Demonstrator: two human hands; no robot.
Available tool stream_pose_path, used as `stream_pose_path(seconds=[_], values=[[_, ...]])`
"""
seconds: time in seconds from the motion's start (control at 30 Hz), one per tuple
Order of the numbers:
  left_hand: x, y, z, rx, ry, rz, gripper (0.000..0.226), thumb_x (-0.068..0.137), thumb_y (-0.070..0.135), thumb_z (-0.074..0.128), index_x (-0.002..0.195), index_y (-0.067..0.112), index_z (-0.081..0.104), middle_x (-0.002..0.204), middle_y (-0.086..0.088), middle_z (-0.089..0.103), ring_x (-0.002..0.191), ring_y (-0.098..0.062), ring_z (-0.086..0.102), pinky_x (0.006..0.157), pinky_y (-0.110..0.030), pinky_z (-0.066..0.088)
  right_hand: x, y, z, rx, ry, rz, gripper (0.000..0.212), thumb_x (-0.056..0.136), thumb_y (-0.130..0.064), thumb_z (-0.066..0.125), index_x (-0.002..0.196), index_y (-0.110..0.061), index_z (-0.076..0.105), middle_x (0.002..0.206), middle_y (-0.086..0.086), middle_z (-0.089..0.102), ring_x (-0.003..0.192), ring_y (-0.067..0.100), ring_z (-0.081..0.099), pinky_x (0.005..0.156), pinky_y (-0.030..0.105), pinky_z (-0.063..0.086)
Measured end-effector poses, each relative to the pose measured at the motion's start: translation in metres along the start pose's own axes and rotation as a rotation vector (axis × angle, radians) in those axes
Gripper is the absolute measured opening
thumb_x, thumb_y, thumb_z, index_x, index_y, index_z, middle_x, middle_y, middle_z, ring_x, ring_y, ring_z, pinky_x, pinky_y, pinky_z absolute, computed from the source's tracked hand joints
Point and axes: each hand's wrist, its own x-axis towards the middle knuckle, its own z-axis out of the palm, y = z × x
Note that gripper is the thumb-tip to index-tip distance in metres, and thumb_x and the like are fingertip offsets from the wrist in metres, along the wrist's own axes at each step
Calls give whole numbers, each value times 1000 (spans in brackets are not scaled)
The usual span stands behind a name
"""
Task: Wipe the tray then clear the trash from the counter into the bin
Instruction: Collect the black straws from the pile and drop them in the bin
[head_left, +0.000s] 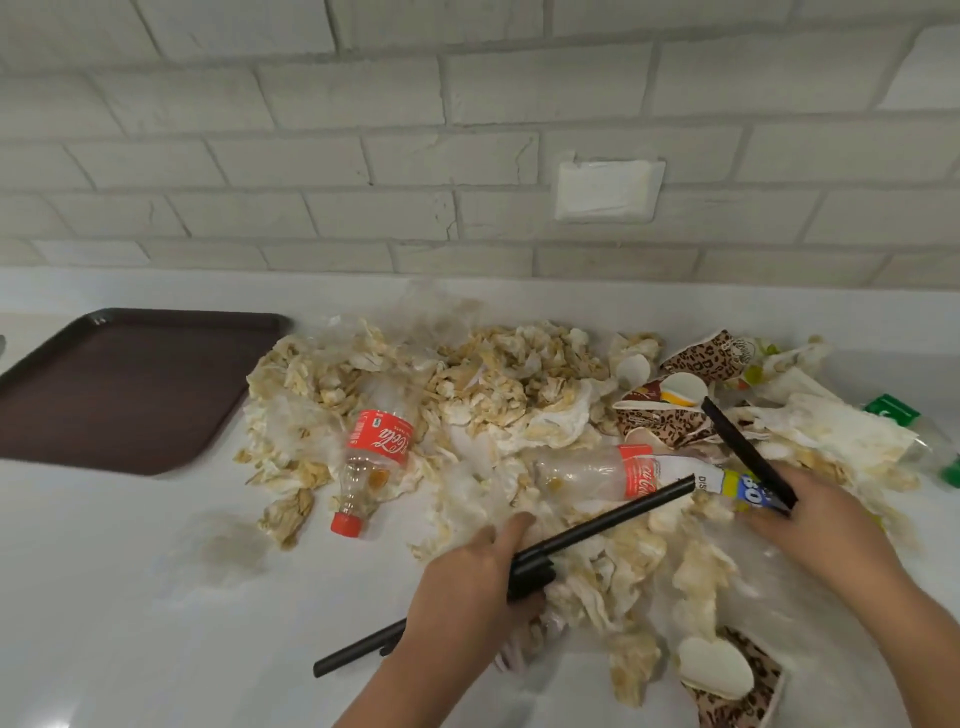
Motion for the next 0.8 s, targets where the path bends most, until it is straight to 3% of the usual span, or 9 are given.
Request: stream_pose_path(seconds=[0.1,0.2,0.33,0.4,0.47,0.53,0.6,0.67,0.8], values=[[-2,-4,-19,-154,-63,-41,89,68,65,67,142,47,20,114,10,53,101,-14,59,83,-26,49,3,-10,-13,-123,-166,-5,92,54,-48,86,134,-27,47,123,6,59,104,27,58,70,31,43],[-5,-17,-46,-370,77,-64,87,55,74,67,132,55,30,111,17,51,102,-1,55,82,-13,45,13,-13,-24,-224,-108,-11,108,39,-61,85,134,-29,47,116,8,59,99,29,60,77,37,50],[2,-52,-85,-693,315,-217,72,52,72,73,116,64,40,112,24,59,105,9,56,89,-14,48,17,-62,-36,-179,110,-160,76,56,-62,63,122,-26,58,99,11,64,81,32,62,66,39,52],[7,-67,-103,-709,275,-285,71,54,69,74,119,49,51,106,22,63,100,4,60,85,-20,52,12,-115,-35,-168,94,-235,60,73,-50,67,127,-25,56,107,8,65,87,29,62,64,32,47],[10,-78,-114,-732,178,-323,42,59,57,80,91,34,64,75,21,65,73,5,62,64,-16,51,18,-168,-23,-168,44,-303,47,82,-44,66,124,-24,57,107,5,65,89,26,62,62,29,43],[11,-86,-117,-749,62,-317,35,58,55,82,69,30,61,56,18,57,54,3,56,54,-17,45,30,-221,-4,-109,14,-392,23,86,-41,62,106,-29,60,95,2,63,87,26,62,61,29,41],[8,-99,-113,-783,21,-292,41,52,60,83,75,30,65,62,16,58,57,0,58,57,-23,51,47,-272,19,-59,-28,-464,4,89,-34,57,87,-35,54,89,0,60,83,25,63,61,29,44],[5,-113,-116,-879,113,-329,41,53,52,85,79,25,67,63,15,63,57,-1,60,55,-22,51,68,-318,44,24,-24,-523,9,89,-31,56,96,-35,57,101,2,61,89,25,63,71,31,50],[10,-164,-138,-976,525,-524,28,62,34,86,75,16,70,56,10,63,54,-3,59,51,-14,43,109,-381,85,-70,-124,-574,66,74,-52,69,134,-35,47,119,1,54,100,21,60,81,31,49]])
